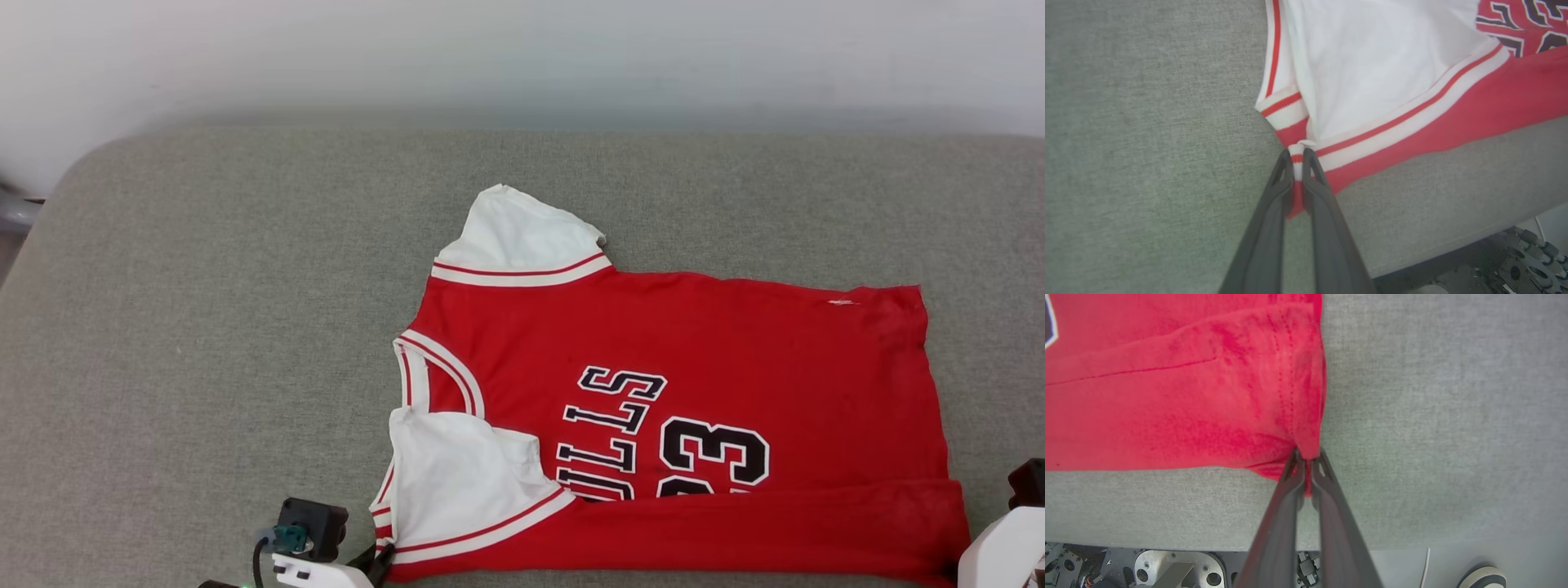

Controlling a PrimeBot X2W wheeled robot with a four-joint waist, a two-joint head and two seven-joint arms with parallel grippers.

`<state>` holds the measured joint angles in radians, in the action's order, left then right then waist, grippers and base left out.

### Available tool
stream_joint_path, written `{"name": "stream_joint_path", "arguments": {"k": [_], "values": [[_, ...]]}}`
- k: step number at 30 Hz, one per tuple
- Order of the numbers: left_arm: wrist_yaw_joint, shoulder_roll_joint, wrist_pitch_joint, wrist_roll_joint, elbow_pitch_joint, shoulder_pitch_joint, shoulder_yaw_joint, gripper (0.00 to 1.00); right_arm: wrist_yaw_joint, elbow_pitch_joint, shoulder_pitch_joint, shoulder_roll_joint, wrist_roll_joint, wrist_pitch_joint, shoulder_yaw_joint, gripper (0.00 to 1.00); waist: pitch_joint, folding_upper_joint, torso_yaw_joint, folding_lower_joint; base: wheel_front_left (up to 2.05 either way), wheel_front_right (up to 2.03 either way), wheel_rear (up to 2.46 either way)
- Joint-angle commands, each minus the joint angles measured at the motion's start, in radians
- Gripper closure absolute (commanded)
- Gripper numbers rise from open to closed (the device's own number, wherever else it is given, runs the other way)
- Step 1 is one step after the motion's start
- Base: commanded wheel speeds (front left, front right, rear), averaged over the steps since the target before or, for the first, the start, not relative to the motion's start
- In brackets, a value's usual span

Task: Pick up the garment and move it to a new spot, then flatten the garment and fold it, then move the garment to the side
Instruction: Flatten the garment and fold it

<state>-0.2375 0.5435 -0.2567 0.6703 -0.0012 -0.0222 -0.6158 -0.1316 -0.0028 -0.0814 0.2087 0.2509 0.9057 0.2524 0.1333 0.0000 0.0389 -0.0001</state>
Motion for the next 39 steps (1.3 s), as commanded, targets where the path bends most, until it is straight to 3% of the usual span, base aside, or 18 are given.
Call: {"name": "stream_joint_path", "arguments": {"k": [1, 11, 12, 13, 19, 32, 35, 39], "values": [[0.005, -0.003, 0.002, 0.000, 0.011, -0.009, -0.005, 1.00, 0.002, 0.005, 0.003, -0.004, -0.010, -0.007, 0.004, 1.00, 0.010, 0.0000, 0.000, 0.0001, 0.00, 0.00, 0.00], [0.029, -0.024, 0.005, 0.007, 0.074, -0.038, -0.020, 1.00, 0.002, 0.050, 0.028, 0.001, -0.018, -0.031, -0.011, 1.00, 0.021, 0.0000, 0.006, 0.0001, 0.00, 0.00, 0.00], [0.028, -0.023, 0.008, 0.003, 0.079, -0.040, -0.020, 0.32, 0.002, 0.049, 0.033, 0.003, -0.015, -0.040, -0.013, 0.11, 0.017, 0.0000, 0.006, 0.0001, 0.00, 0.00, 0.00], [0.024, -0.023, 0.014, 0.000, 0.083, -0.042, -0.018, 0.00, 0.002, 0.049, 0.037, 0.004, -0.014, -0.047, -0.009, 0.00, 0.010, 0.0000, 0.006, 0.0001, 0.00, 0.00, 0.00], [0.014, -0.030, 0.087, -0.026, 0.064, -0.055, -0.002, 0.00, 0.002, 0.018, 0.057, 0.012, 0.007, -0.117, -0.006, 0.00, -0.040, 0.0000, 0.003, 0.0001, 0.00, 0.00, 0.00], [0.002, -0.097, 0.485, -0.129, 0.018, -0.088, 0.075, 0.00, 0.002, -0.116, 0.079, 0.017, 0.068, -0.557, -0.095, 0.00, -0.115, 0.0000, -0.011, 0.0001, 0.00, 0.00, 0.00], [-0.006, -0.125, 0.516, -0.161, 0.008, -0.084, 0.101, 0.00, 0.001, -0.108, 0.072, 0.000, 0.066, -0.654, -0.118, 0.00, -0.114, 0.0000, -0.017, 0.0001, 0.00, 0.00, 0.00], [0.018, -0.181, 0.523, -0.226, -0.030, -0.067, 0.160, 0.00, 0.001, -0.104, 0.071, -0.023, 0.062, -0.780, -0.133, 0.00, -0.104, 0.0000, -0.023, 0.0001, 0.00, 0.00, 0.00]]}}
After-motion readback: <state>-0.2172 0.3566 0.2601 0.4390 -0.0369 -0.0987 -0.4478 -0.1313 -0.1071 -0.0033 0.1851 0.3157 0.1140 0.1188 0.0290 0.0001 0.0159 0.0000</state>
